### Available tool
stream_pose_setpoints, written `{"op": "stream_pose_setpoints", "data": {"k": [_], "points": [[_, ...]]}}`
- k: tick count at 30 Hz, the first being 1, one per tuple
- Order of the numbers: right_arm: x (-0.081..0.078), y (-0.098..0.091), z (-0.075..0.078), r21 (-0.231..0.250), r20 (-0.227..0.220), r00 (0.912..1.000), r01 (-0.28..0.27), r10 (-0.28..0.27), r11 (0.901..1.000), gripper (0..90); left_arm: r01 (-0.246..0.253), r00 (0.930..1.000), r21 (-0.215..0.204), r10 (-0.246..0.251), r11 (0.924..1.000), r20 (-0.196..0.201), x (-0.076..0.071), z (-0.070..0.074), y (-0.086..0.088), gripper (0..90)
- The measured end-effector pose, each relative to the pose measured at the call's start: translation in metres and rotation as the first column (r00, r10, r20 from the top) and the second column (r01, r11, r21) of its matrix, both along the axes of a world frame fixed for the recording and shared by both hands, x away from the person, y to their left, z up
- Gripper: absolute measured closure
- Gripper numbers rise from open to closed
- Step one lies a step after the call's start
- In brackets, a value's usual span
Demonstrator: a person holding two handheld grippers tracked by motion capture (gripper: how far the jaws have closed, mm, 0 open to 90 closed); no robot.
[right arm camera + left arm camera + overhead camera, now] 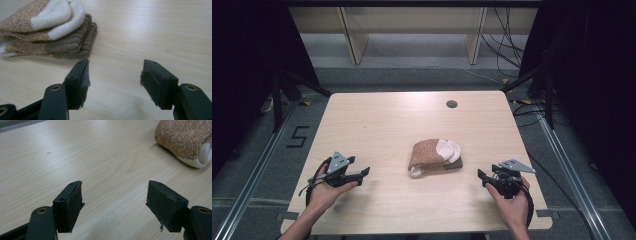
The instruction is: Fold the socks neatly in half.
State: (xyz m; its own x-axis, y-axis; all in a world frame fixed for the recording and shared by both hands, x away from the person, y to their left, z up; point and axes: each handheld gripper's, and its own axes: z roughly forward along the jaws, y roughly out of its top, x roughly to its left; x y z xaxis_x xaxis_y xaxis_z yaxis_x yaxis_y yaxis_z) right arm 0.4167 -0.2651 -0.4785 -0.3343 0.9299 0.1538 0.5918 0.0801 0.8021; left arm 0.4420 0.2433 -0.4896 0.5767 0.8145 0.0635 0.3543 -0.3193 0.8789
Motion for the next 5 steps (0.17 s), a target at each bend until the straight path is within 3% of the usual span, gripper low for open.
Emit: {"op": "stream_pose_setpoints", "data": {"k": [1, 2, 3, 5], "points": [[0.0006, -0.0023, -0.0009, -0.023, 0.016, 0.9999, -0.006, 0.007, 0.9997, 39.3, -0.008, 0.9999, -0.017, 0.008, 0.9998, -0.009, -0.001, -0.0008, -0.0007, 28.0], [0.0006, -0.002, -0.002, -0.005, 0.01, 0.9999, -0.011, 0.011, 0.9999, 39.3, 0.003, 1.0, 0.002, -0.003, 1.0, 0.002, 0.0, -0.0005, 0.0003, 28.0], [-0.0018, 0.0, -0.0016, 0.025, -0.021, 0.9996, 0.021, -0.021, 0.9995, 39.2, 0.001, 1.0, 0.006, -0.001, 1.0, 0.001, 0.0001, -0.0013, 0.0006, 28.0], [0.0005, -0.0047, -0.0037, -0.021, 0.009, 1.0, 0.0, 0.0, 0.9998, 39.2, -0.011, 0.9998, -0.017, 0.01, 0.9998, -0.015, -0.0013, -0.0035, -0.0004, 28.0]]}}
